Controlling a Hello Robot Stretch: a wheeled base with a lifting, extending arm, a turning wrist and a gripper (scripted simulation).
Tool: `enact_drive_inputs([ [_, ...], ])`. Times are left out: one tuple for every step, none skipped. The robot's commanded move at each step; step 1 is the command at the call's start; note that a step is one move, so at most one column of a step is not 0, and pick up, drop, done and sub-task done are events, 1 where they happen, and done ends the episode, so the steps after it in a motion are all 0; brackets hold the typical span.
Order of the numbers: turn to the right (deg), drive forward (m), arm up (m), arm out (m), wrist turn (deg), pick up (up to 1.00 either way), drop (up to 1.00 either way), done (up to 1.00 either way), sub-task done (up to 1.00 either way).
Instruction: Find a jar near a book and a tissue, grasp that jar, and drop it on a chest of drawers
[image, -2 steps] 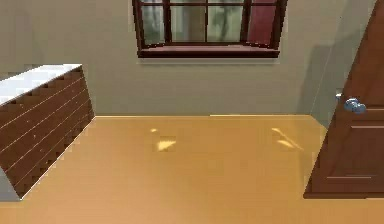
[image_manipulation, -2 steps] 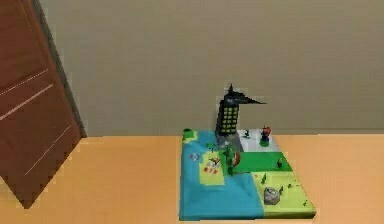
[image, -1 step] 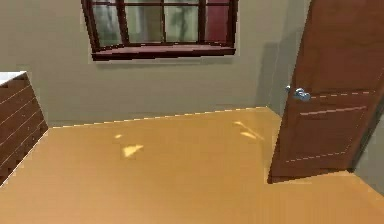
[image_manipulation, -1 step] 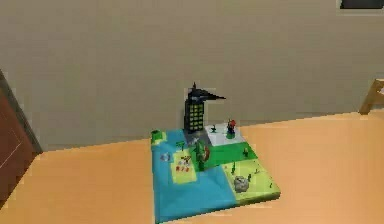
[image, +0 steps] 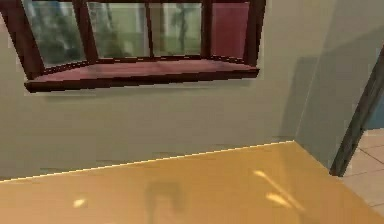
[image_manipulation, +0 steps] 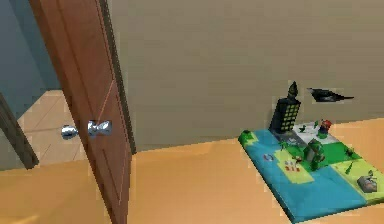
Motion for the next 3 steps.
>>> enact_drive_inputs([
  [6.0,0.0,0.0,0.0,0.0,0.0,0.0,0.0,0.0],
  [0.0,0.45,0.0,0.0,0.0,0.0,0.0,0.0,0.0],
  [42.0,0.0,0.0,0.0,0.0,0.0,0.0,0.0,0.0],
])
